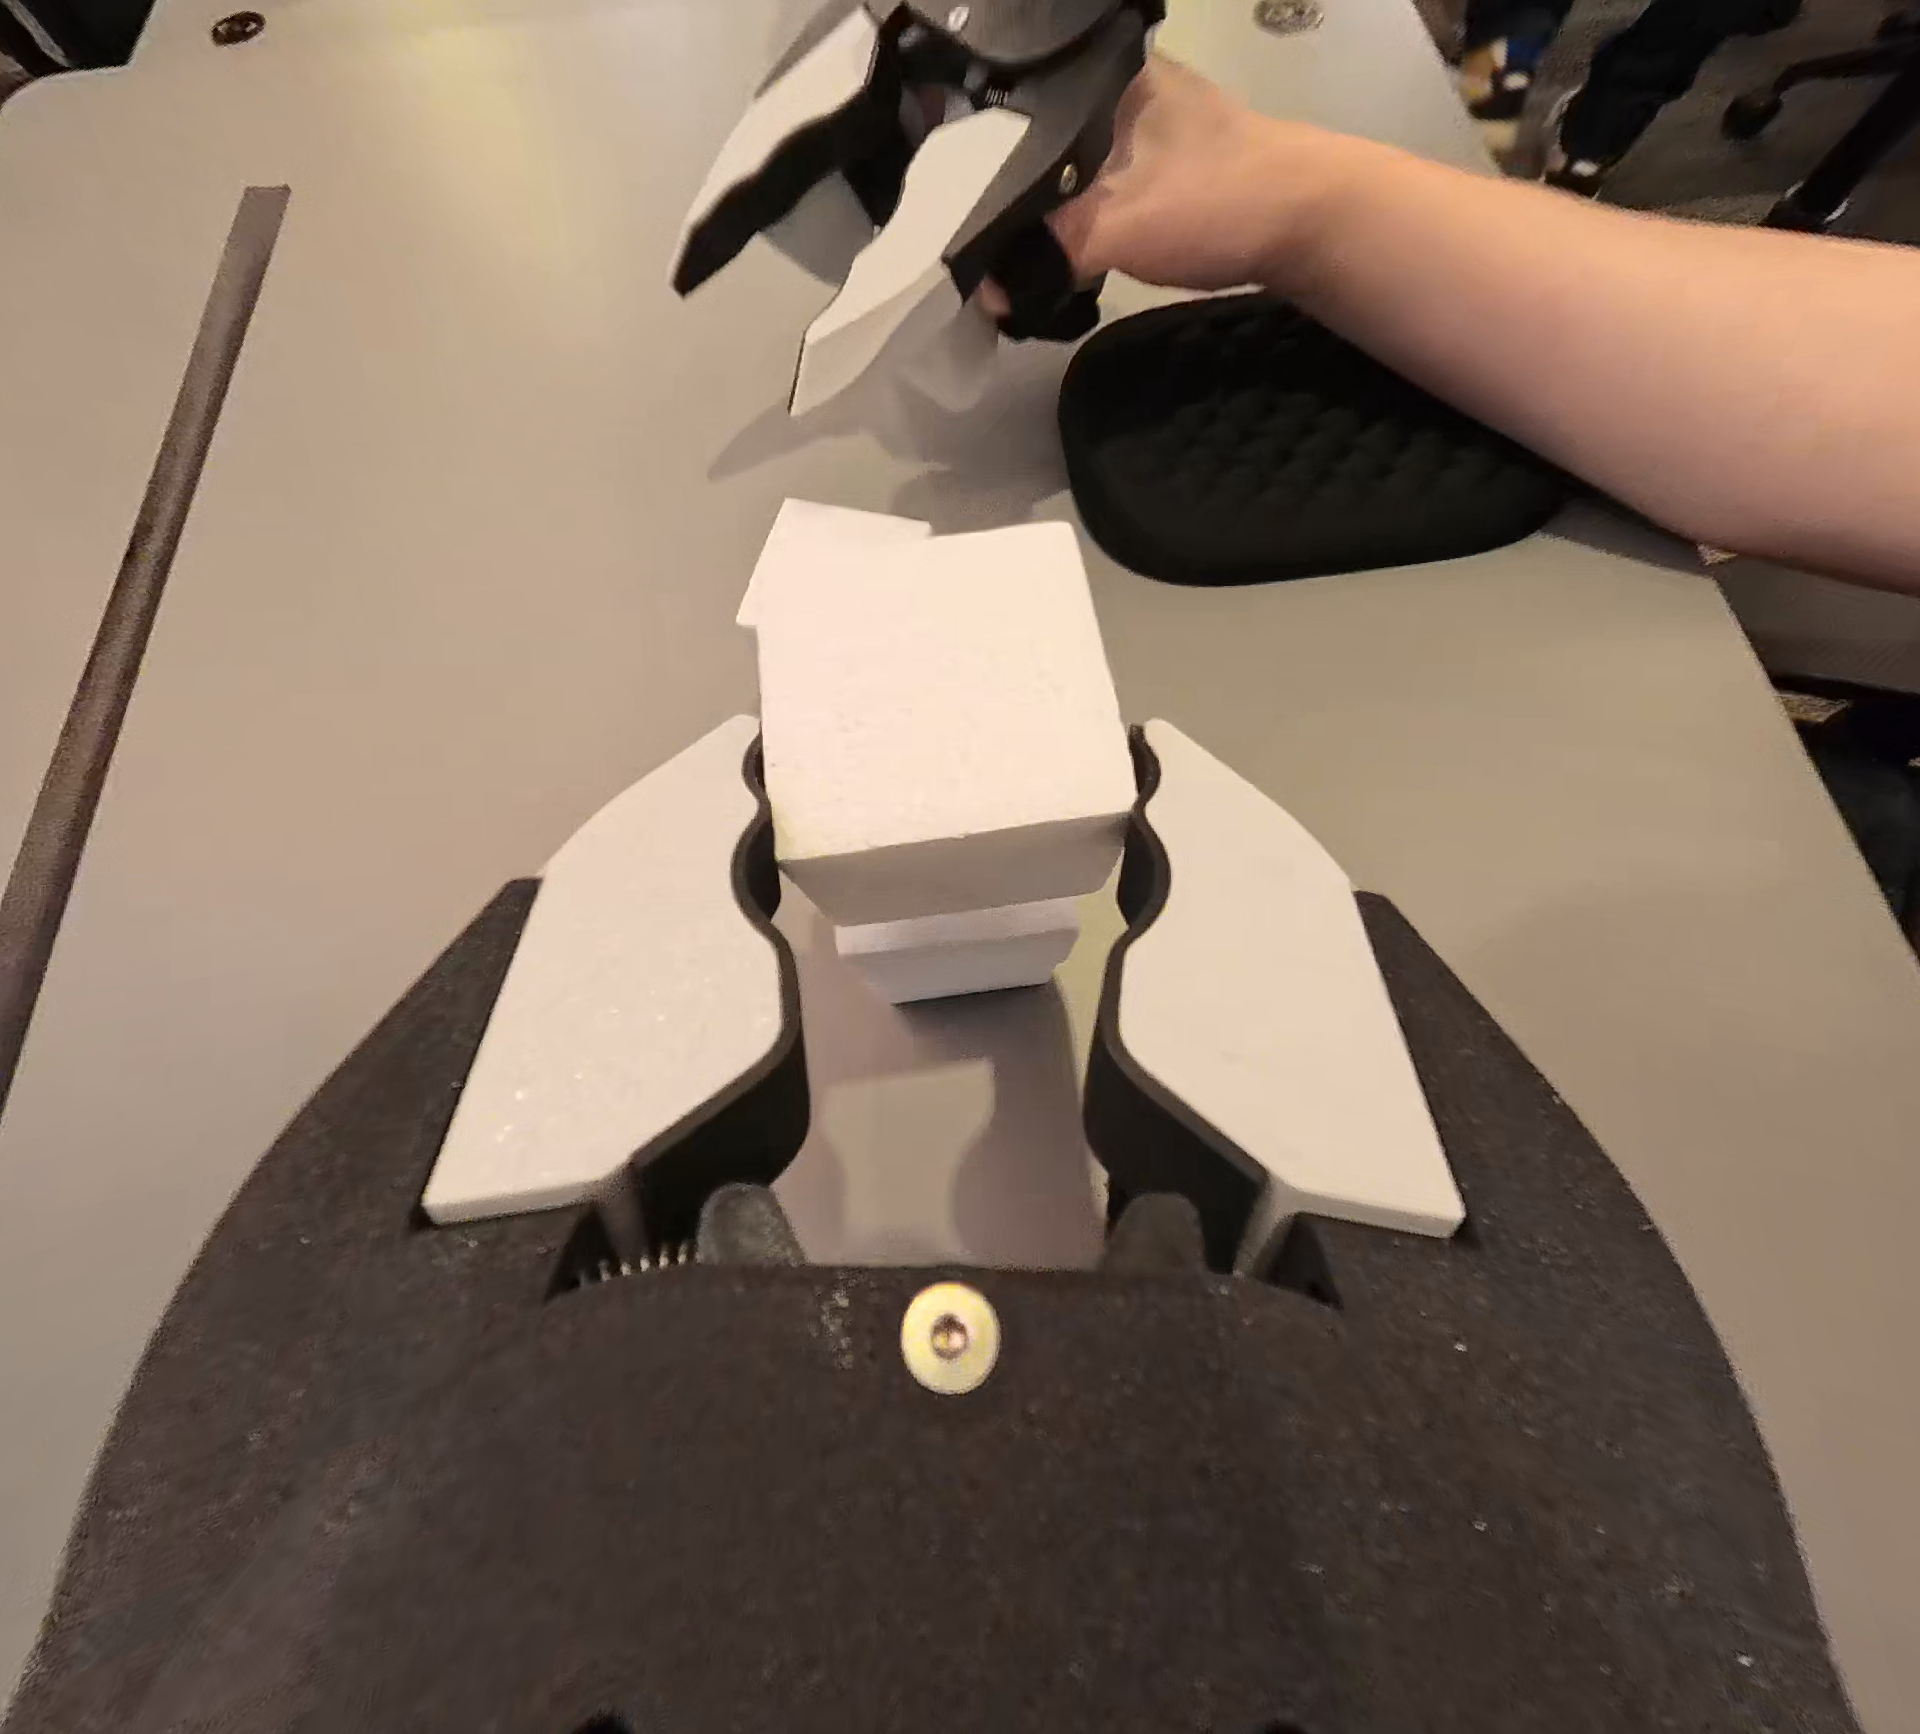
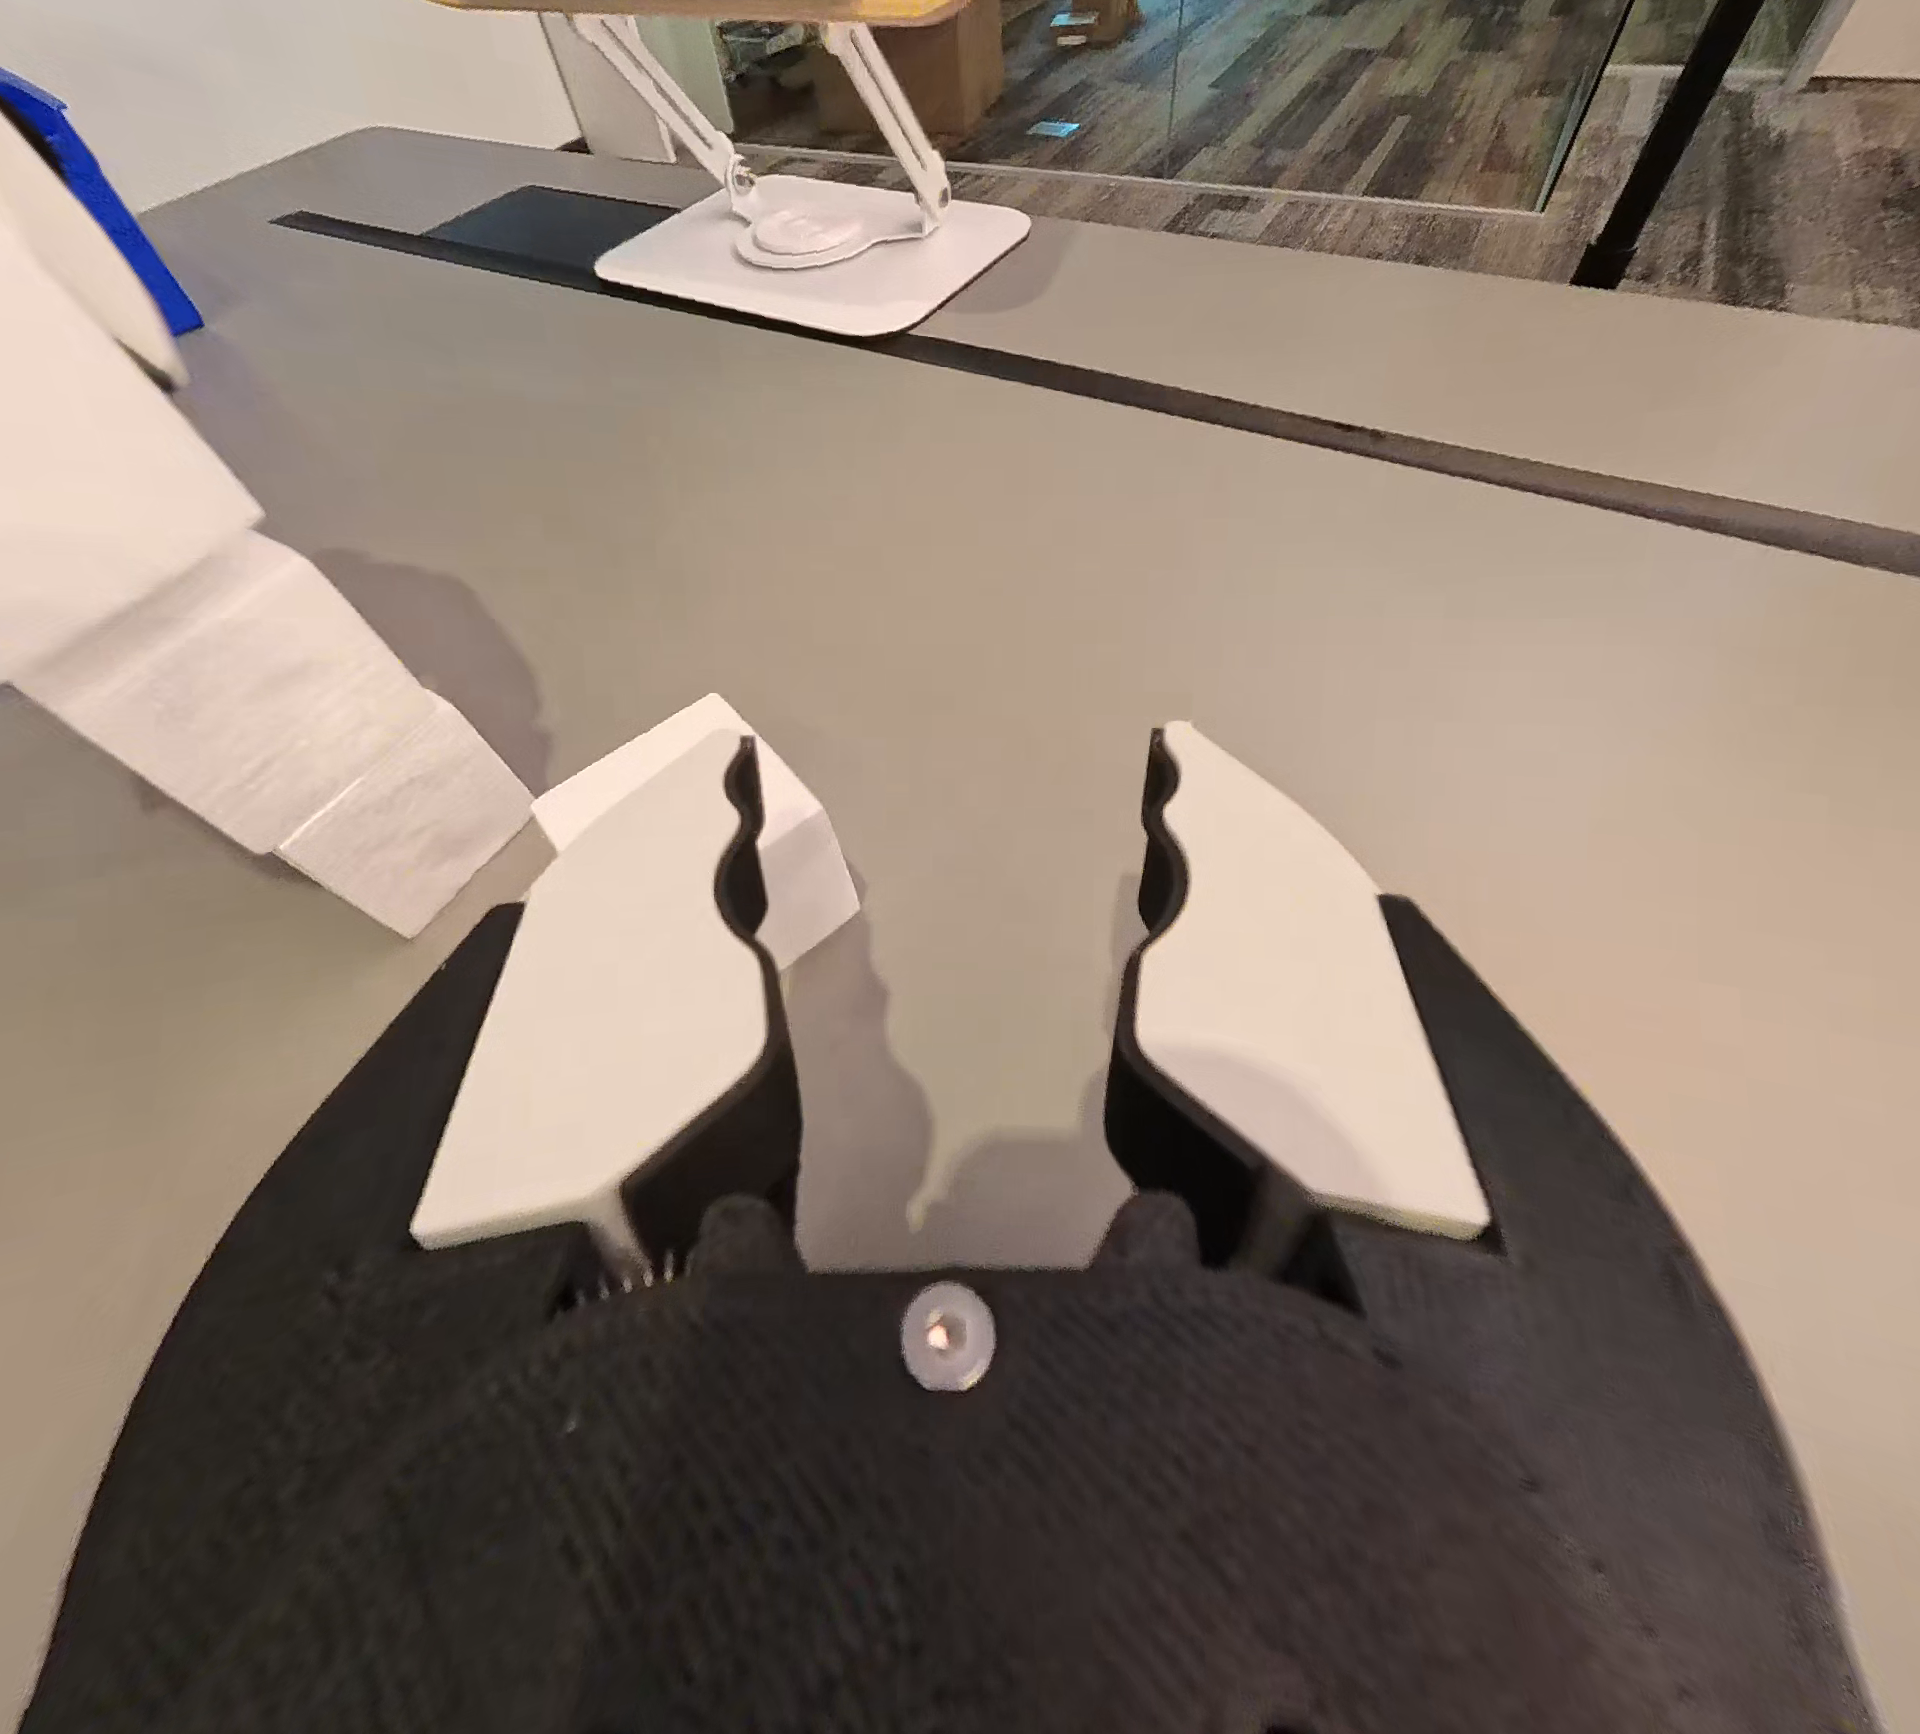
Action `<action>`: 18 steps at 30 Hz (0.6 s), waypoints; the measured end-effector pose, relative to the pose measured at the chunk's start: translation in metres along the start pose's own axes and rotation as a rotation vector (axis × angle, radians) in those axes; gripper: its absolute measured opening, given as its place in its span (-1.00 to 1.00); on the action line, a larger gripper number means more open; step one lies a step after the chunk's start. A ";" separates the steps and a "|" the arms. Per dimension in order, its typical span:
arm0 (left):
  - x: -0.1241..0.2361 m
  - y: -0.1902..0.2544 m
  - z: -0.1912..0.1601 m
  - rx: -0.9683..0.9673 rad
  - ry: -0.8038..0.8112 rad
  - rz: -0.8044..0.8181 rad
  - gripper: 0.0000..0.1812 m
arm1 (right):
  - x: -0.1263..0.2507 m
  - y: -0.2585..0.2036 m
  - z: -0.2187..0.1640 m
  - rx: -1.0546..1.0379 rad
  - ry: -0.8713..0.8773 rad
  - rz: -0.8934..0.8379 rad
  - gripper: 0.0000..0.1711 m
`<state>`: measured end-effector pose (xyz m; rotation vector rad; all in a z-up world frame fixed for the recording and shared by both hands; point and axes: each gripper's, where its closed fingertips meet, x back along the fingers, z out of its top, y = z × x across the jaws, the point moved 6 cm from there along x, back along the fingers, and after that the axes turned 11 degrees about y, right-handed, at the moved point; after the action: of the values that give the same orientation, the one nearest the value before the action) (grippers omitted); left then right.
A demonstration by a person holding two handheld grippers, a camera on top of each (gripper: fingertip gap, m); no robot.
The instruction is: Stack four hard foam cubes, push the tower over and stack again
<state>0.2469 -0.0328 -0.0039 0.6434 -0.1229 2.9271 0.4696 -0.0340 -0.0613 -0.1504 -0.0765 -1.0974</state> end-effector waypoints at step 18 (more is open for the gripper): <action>-0.001 -0.001 -0.010 0.004 0.019 -0.019 -0.30 | -0.003 -0.007 -0.004 -0.012 -0.038 0.041 -0.17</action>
<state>0.2438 -0.0303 -0.0131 0.6141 -0.1083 2.9154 0.4623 -0.0352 -0.0655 -0.1831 -0.1003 -1.0543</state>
